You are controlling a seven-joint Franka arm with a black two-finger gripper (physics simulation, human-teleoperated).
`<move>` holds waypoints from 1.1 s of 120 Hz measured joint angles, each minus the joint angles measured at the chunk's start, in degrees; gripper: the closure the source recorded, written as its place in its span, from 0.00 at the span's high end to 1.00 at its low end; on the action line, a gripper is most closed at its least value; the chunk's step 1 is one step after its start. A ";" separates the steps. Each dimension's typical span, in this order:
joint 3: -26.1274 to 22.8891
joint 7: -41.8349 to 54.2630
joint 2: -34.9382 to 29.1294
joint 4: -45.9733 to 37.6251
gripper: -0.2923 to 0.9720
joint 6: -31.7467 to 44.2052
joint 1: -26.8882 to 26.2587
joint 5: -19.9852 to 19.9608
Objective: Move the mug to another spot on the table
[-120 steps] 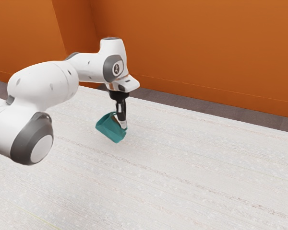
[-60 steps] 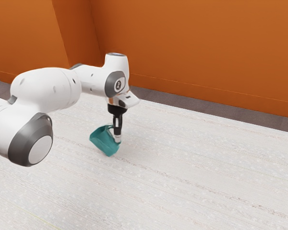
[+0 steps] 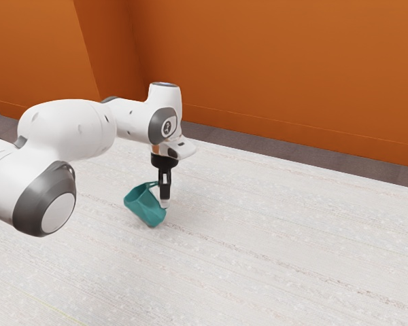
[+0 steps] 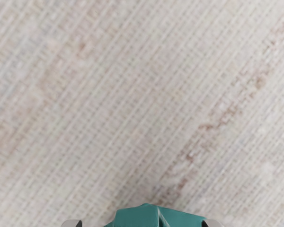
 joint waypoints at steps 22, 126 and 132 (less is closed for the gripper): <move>0.00 -0.35 0.02 0.02 0.63 -0.07 0.00 -0.15; -1.51 -2.79 -15.44 -1.30 0.77 -2.28 -1.00 3.13; -2.96 -6.04 -23.30 -2.38 0.77 -6.01 -1.07 5.80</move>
